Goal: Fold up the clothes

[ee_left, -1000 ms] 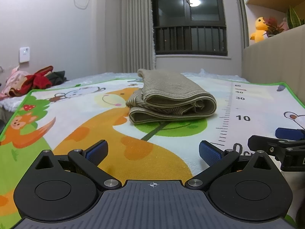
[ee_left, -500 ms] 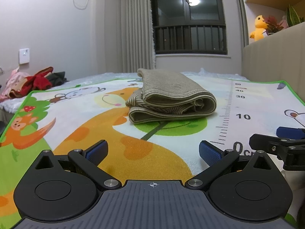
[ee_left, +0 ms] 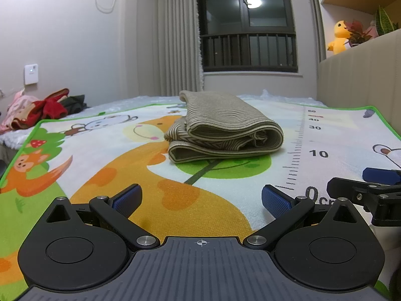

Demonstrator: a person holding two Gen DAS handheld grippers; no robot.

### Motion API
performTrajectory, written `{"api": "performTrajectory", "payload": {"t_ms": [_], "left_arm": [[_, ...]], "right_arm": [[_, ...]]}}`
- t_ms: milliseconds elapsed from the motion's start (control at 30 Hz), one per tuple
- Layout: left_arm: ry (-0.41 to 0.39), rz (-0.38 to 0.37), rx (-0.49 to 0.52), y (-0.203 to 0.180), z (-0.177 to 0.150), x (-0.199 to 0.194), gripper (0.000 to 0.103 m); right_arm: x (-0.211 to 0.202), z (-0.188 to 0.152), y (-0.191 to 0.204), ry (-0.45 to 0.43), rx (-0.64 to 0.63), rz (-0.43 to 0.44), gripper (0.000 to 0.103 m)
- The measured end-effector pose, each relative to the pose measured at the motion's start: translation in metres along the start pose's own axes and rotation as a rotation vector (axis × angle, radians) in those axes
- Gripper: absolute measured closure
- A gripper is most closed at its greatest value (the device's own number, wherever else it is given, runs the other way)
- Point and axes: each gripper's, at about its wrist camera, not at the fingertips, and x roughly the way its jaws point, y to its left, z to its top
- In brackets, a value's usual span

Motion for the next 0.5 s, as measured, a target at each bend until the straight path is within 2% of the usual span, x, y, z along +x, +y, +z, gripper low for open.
{"api": "performTrajectory", "payload": {"t_ms": [500], "left_arm": [[-0.003,-0.005,-0.006,0.0006,-0.0002,-0.0005,0.000]], "right_arm": [[-0.0004,-0.0014,0.0003,-0.002,-0.003,-0.002,0.000]]}}
